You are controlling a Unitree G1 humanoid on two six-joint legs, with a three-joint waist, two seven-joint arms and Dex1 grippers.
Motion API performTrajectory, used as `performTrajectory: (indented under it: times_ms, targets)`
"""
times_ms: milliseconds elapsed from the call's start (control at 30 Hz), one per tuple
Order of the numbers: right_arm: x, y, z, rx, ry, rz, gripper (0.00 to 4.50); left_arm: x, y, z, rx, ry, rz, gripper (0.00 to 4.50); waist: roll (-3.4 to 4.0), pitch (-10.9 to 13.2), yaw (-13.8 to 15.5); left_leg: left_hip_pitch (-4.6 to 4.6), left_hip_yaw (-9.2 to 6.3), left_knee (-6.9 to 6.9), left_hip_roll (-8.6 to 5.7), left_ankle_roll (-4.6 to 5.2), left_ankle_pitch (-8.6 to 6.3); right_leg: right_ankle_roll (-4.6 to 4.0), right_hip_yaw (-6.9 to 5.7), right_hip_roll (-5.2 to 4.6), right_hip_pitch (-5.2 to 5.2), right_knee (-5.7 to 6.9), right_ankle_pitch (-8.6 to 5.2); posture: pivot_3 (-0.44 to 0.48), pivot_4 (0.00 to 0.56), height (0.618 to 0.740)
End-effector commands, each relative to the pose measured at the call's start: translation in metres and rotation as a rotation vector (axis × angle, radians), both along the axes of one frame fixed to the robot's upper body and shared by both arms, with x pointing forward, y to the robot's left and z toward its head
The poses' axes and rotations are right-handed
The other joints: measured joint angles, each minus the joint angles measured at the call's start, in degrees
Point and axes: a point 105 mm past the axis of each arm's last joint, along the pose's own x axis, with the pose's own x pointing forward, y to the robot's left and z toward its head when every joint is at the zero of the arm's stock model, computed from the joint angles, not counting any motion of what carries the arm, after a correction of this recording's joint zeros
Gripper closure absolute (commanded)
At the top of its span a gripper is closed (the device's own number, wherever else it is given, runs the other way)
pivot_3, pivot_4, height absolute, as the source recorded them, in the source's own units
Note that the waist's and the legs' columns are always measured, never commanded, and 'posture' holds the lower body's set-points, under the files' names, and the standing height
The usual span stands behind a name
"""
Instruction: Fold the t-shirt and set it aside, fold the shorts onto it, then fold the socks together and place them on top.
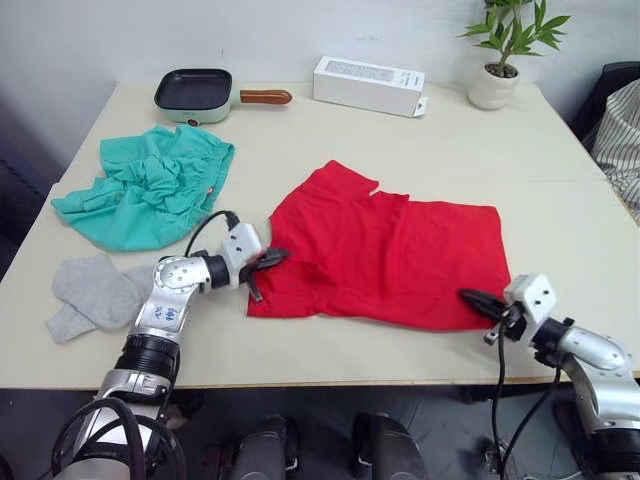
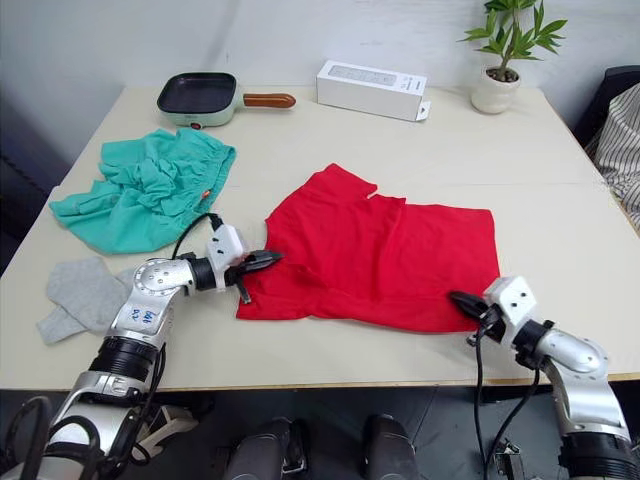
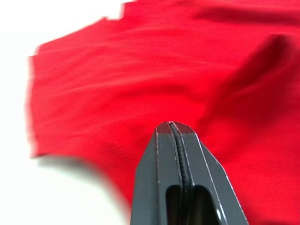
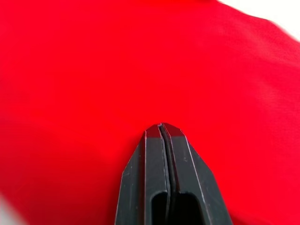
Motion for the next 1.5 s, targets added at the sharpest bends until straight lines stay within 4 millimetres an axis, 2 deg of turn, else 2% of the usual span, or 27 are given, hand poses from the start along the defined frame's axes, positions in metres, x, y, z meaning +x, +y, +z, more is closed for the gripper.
performTrajectory:
  times_ms: [33, 67, 100, 167, 200, 233, 300, 367, 433, 533, 667, 800, 900, 1033, 1100, 1200, 1300, 1400, 1500]
  targets:
    - [-0.003, -0.012, 0.020, 0.057, -0.110, -0.074, 4.50, -0.007, 0.013, 0.028, -0.116, -0.059, 0.024, 4.49, 0.00, 0.0, 0.0, 0.00, 0.00, -0.01, 0.00, 0.00, 0.00, 0.00, 0.02, 0.00, -0.01, 0.00, 0.00, 0.000, 0.150, 0.740]
    - [-0.005, -0.006, 0.026, 0.076, -0.132, -0.046, 4.50, -0.014, 0.014, 0.033, -0.127, -0.054, -0.006, 4.49, 0.00, 0.0, -0.1, 0.00, 0.00, -0.02, 0.02, -0.01, 0.00, 0.00, 0.05, 0.00, -0.01, 0.00, 0.00, 0.000, 0.150, 0.740]
    - [-0.009, 0.010, 0.033, 0.092, -0.155, 0.019, 4.50, -0.027, 0.012, 0.035, -0.119, -0.036, -0.068, 4.49, 0.00, 0.0, -0.2, 0.00, 0.00, -0.03, 0.05, -0.02, 0.00, 0.00, 0.06, 0.01, 0.00, -0.01, 0.00, 0.000, 0.150, 0.740]
    - [-0.016, 0.042, 0.040, 0.120, -0.168, 0.129, 4.50, -0.050, 0.007, 0.031, -0.077, 0.018, -0.158, 4.49, 0.03, 0.0, -0.9, -0.01, 0.01, -0.12, 0.09, -0.08, -0.01, -0.01, 0.13, 0.00, -0.06, -0.02, -0.01, 0.000, 0.150, 0.740]
    - [-0.019, 0.064, 0.038, 0.130, -0.163, 0.185, 4.50, -0.061, 0.002, 0.024, -0.036, 0.046, -0.197, 4.49, 0.04, 0.0, -1.2, 0.02, 0.00, -0.13, 0.17, -0.17, -0.03, -0.03, 0.16, -0.01, -0.04, 0.00, -0.02, 0.000, 0.150, 0.740]
    - [-0.022, 0.078, 0.037, 0.135, -0.159, 0.216, 4.50, -0.068, -0.001, 0.019, -0.010, 0.065, -0.218, 4.49, 0.06, 0.0, -1.4, 0.04, -0.01, -0.12, 0.20, -0.21, -0.02, -0.04, 0.15, 0.01, -0.02, -0.01, -0.03, 0.000, 0.150, 0.740]
    - [-0.027, 0.108, 0.029, 0.150, -0.140, 0.262, 4.50, -0.077, -0.007, 0.005, 0.019, 0.102, -0.211, 4.49, 0.16, -0.1, -1.4, 0.07, 0.00, -0.14, 0.23, -0.25, -0.03, -0.07, 0.16, 0.04, 0.00, -0.03, -0.04, 0.000, 0.150, 0.740]
    - [-0.031, 0.128, 0.020, 0.144, -0.117, 0.290, 4.50, -0.077, -0.010, -0.005, 0.025, 0.123, -0.168, 4.49, 0.18, -0.1, -1.2, 0.08, 0.00, -0.15, 0.22, -0.32, -0.07, -0.08, 0.19, 0.03, -0.01, -0.04, -0.05, 0.000, 0.150, 0.740]
    - [-0.032, 0.145, 0.007, 0.126, -0.097, 0.278, 4.50, -0.076, -0.006, -0.026, 0.069, 0.162, -0.087, 4.49, 0.17, -0.1, -1.0, 0.04, -0.03, -0.15, 0.15, -0.54, -0.20, -0.09, 0.18, 0.04, -0.05, -0.04, -0.05, 0.000, 0.150, 0.740]
    - [-0.028, 0.138, -0.005, 0.094, -0.089, 0.194, 4.50, -0.076, 0.005, -0.045, 0.127, 0.196, 0.014, 4.49, 0.16, -0.1, -1.0, 0.01, -0.03, -0.15, 0.08, -0.53, -0.22, -0.09, 0.18, 0.02, -0.08, -0.02, -0.05, 0.000, 0.150, 0.740]
    - [-0.024, 0.095, -0.014, 0.007, -0.093, 0.046, 4.50, -0.073, 0.030, -0.049, 0.092, 0.219, 0.207, 4.49, 0.19, -0.5, -1.0, 0.04, -0.03, -0.15, 0.10, -0.53, -0.26, -0.09, 0.24, -0.05, -0.04, -0.07, -0.05, 0.000, 0.150, 0.740]
    - [-0.029, 0.050, -0.018, -0.075, -0.089, -0.057, 4.50, -0.081, 0.050, -0.054, 0.122, 0.232, 0.285, 4.49, 0.15, -0.9, -1.1, 0.11, -0.03, -0.17, 0.22, -0.61, -0.33, -0.12, 0.25, -0.02, -0.01, -0.10, -0.07, 0.000, 0.150, 0.740]
    - [-0.030, 0.017, -0.021, -0.098, -0.084, -0.173, 4.50, -0.081, 0.056, -0.050, 0.097, 0.206, 0.297, 4.49, 0.28, -1.3, -1.2, 0.18, -0.02, -0.20, 0.31, -0.66, -0.36, -0.19, 0.23, 0.03, 0.04, -0.12, -0.11, 0.000, 0.150, 0.740]
    - [-0.029, -0.011, -0.012, -0.056, -0.129, -0.289, 4.50, -0.075, 0.056, -0.035, 0.065, 0.124, 0.260, 4.49, 0.32, -1.4, -1.2, 0.19, -0.01, -0.20, 0.36, -0.66, -0.37, -0.25, 0.23, 0.03, 0.04, -0.15, -0.14, 0.000, 0.150, 0.740]
    - [-0.025, -0.001, 0.008, 0.017, -0.204, -0.229, 4.50, -0.077, 0.049, -0.019, 0.017, 0.080, 0.178, 4.49, 0.32, -1.4, -1.2, 0.15, -0.01, -0.20, 0.36, -0.66, -0.37, -0.26, 0.23, 0.01, 0.01, -0.16, -0.14, 0.000, 0.150, 0.740]
    - [-0.025, 0.039, 0.037, 0.129, -0.271, -0.039, 4.50, -0.082, 0.032, 0.017, -0.118, 0.026, 0.033, 4.49, 0.33, -1.3, -1.2, 0.07, 0.00, -0.21, 0.40, -0.69, -0.38, -0.29, 0.23, 0.02, -0.08, -0.14, -0.16, 0.000, 0.150, 0.740]
    - [-0.029, 0.080, 0.045, 0.161, -0.277, 0.107, 4.50, -0.081, 0.013, 0.035, -0.154, 0.014, -0.061, 4.49, 0.35, -1.3, -1.2, 0.08, 0.00, -0.21, 0.44, -0.69, -0.37, -0.30, 0.21, 0.03, -0.07, -0.10, -0.17, 0.000, 0.150, 0.740]
    - [-0.034, 0.111, 0.037, 0.165, -0.245, 0.189, 4.50, -0.078, -0.013, 0.037, -0.166, 0.023, -0.127, 4.49, 0.37, -1.3, -1.0, 0.10, 0.00, -0.21, 0.42, -0.69, -0.35, -0.30, 0.19, 0.07, -0.04, -0.09, -0.17, 0.000, 0.150, 0.740]
    - [-0.038, 0.126, 0.017, 0.109, -0.207, 0.197, 4.50, -0.073, -0.028, 0.014, -0.111, 0.074, -0.120, 4.49, 0.36, -1.3, -0.8, 0.09, 0.01, -0.21, 0.33, -0.44, -0.25, -0.29, 0.14, 0.17, -0.02, -0.11, -0.17, 0.000, 0.150, 0.740]
